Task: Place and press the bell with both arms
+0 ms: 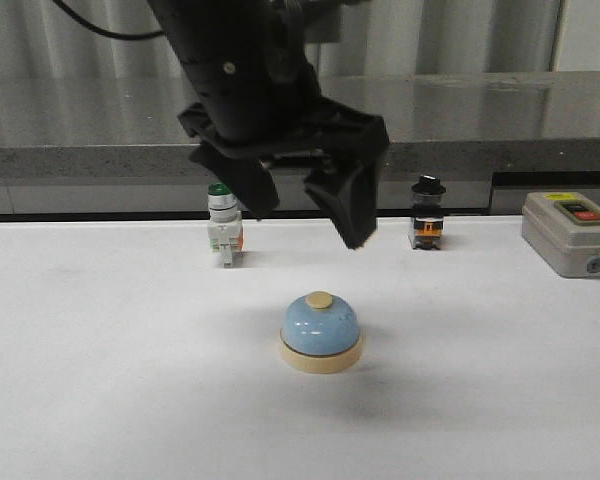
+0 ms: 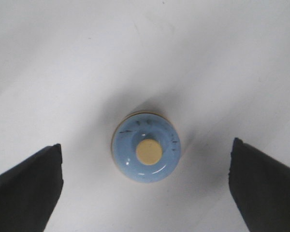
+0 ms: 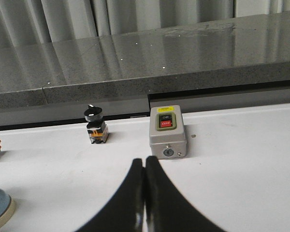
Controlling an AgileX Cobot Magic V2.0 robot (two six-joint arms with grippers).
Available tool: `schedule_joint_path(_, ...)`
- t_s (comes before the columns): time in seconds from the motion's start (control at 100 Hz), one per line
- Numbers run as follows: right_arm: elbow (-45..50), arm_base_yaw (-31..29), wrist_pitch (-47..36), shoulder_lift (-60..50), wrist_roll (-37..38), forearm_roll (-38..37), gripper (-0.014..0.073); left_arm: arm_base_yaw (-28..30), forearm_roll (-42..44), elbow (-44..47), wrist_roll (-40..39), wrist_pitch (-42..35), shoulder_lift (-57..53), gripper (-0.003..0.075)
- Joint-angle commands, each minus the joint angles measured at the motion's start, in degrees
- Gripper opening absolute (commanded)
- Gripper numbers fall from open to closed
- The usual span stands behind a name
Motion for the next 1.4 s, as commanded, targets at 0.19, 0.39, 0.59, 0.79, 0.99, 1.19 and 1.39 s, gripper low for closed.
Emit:
schedule_joint_path(0.19,-1.1,-0.4,-4.6,-1.1,-0.4,0.2,-0.0064,8.5,-0.7,9.8,-1.7,-3.6,-14.5,0.0662)
schedule_joint_path(0.39,-1.1,-0.4,-4.6,-1.1,-0.4,0.2,-0.0064,16.9,-0.9,20.8,-3.2,-7.6,-25.1,0.0661)
schedule_joint_path(0.59,-1.1,-0.4,-4.6,-1.1,-0.4,0.2,-0.0064,24.8,-1.0,30.4,-3.7,-10.7,-37.5,0.0661)
schedule_joint_path(0.79,-1.1,-0.4,-4.6,-1.1,-0.4,0.2,-0.0064,30.8,-1.2,37.3,-3.9,-12.6,-51.8,0.0660)
schedule_joint_path(0.99,-1.1,-0.4,-4.6,-1.1,-0.4,0.2,-0.0064,32.5,-1.2,41.4,-3.9,-13.0,-64.8,0.0660)
schedule_joint_path(1.19,-1.1,-0.4,-4.6,-1.1,-0.4,0.2,-0.0064,32.5,-1.2,42.8,-3.9,-12.2,-74.6,0.0659)
schedule_joint_path(1.39,-1.1,-0.4,-4.6,-1.1,-0.4,0.2,-0.0064,32.5,-0.9,42.8,-3.9,-12.5,-78.2,0.0604)
